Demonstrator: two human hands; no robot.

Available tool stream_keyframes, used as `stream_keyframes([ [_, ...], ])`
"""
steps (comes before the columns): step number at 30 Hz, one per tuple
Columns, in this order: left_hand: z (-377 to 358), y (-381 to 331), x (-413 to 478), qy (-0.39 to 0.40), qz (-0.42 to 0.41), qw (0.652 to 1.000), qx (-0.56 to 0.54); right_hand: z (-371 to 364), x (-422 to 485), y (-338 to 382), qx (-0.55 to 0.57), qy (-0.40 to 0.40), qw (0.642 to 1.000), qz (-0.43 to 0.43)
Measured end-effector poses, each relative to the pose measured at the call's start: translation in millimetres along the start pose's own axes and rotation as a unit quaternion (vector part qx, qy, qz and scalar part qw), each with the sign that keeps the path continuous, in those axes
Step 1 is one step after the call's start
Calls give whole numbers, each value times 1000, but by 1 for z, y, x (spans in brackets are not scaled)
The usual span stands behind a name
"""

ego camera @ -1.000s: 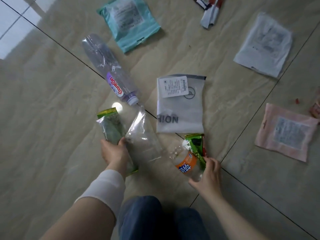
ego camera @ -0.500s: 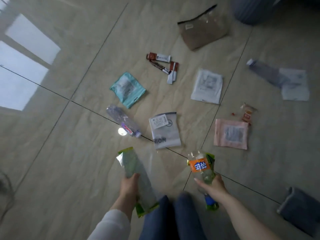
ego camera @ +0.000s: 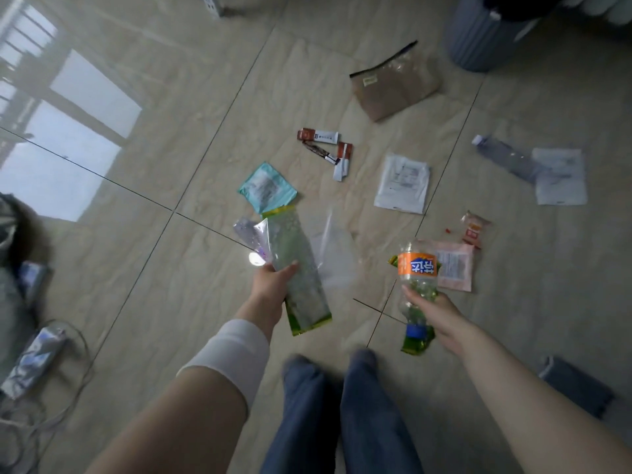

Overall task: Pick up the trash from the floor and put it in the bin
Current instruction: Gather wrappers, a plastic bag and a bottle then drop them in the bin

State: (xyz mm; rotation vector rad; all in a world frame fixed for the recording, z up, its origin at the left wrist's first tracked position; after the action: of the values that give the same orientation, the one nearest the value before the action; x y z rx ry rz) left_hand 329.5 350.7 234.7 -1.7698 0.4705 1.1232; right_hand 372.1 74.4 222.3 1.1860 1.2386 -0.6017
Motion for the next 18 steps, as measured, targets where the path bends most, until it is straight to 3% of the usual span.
stream_keyframes([
  [8, 78, -89, -13, -15, -31, 999, -4, -107, -5, 88, -28, 49, 998, 29],
  [18, 284, -199, 18, -21, -40, 998, 39, -295, 44, 173, -1, -33, 998, 56],
])
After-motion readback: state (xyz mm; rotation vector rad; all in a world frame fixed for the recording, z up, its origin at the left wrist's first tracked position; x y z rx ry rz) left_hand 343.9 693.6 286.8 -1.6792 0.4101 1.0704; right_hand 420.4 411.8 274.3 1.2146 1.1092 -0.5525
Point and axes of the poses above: each hand's wrist, its own x-axis towards the middle knuckle, its own z-axis out of the back of the hand, y = z × x, the point moved 4 cm from there along x, towards the middle knuckle, and after that the axes turned 15 degrees about y, right-handed, at the moved point
